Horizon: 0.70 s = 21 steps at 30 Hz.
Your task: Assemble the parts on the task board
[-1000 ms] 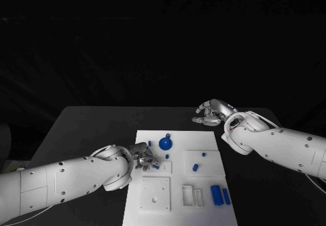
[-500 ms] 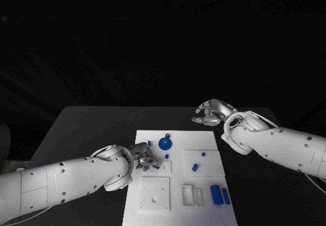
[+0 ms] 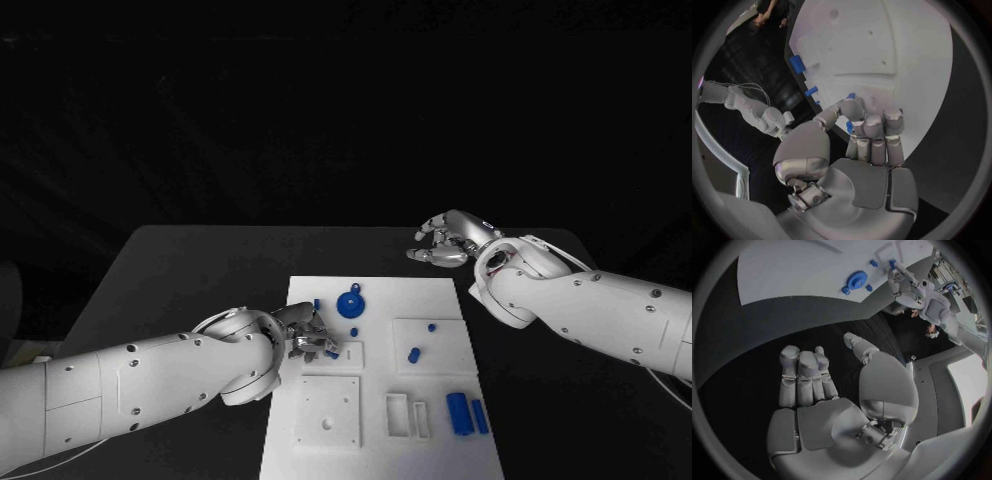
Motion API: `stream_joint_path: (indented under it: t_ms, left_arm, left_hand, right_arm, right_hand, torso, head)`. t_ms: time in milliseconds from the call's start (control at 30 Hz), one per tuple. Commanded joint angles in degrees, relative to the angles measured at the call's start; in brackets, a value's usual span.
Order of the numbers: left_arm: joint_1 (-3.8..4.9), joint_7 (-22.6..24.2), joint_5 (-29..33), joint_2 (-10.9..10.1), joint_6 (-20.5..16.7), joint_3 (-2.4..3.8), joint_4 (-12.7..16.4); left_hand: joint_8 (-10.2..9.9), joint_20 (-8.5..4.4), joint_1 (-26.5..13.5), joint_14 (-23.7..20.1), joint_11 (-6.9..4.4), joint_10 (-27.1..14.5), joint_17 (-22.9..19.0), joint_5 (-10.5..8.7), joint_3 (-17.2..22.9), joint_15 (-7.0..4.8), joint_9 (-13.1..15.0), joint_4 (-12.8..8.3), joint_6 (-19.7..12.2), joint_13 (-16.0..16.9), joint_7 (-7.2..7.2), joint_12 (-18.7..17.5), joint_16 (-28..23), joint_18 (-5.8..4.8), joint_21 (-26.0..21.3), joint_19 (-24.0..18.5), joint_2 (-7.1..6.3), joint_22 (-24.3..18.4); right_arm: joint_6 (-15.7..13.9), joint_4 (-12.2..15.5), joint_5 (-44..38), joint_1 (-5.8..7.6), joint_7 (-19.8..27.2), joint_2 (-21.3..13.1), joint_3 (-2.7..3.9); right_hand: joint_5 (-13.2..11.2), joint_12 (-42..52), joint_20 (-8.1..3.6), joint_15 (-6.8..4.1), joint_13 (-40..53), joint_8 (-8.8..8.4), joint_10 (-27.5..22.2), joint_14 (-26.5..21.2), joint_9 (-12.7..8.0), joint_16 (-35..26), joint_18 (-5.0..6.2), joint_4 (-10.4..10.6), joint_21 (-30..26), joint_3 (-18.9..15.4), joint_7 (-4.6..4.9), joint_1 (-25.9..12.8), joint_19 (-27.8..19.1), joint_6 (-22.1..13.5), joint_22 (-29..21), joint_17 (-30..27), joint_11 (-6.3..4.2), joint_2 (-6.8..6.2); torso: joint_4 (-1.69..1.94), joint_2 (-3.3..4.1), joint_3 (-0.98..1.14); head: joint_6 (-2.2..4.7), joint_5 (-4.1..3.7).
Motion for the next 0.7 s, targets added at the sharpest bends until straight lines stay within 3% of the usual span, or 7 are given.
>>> stream_joint_path:
  t_ms: [33,700]
  left_arm:
    - [-0.20,-0.88,-1.81,0.15,2.45,-0.14,0.04]
    - [-0.26,-1.61,-4.69,-0.21,5.24,-0.15,0.31]
  left_hand:
    - [0.40,-5.45,0.40,2.55,-1.42,-1.57,-0.09,-0.30,0.36,-2.87,0.16,-0.08,5.38,0.08,-3.96,0.35,0.34,1.18,0.40,0.41,-0.29,0.17]
    - [0.32,-5.50,0.78,2.60,-1.50,-1.67,-0.25,-1.07,0.33,-2.96,0.43,-0.25,5.60,0.21,-4.05,0.93,0.86,1.36,0.74,0.64,-0.77,0.35]
  right_arm:
    - [0.72,0.08,-0.29,-0.01,-0.05,0.00,0.03]
    - [1.07,0.13,0.45,-0.03,-0.13,0.15,0.03]
  right_hand:
    - [0.37,0.10,-0.07,0.11,-0.06,0.36,-0.05,0.37,0.07,-0.22,3.64,0.16,-0.28,-0.20,0.44,0.10,0.14,-0.03,0.50,0.08,0.06,0.13]
    - [0.60,0.10,-0.07,0.07,-0.13,0.41,-0.13,0.36,0.08,-0.29,3.64,0.45,-0.37,-0.32,0.41,-0.07,0.15,0.07,0.52,0.10,0.02,0.21]
  torso:
    - [0.03,0.00,-0.02]
    - [-0.01,0.00,-0.06]
  head:
    - [-0.08,0.01]
    - [-0.37,-0.05]
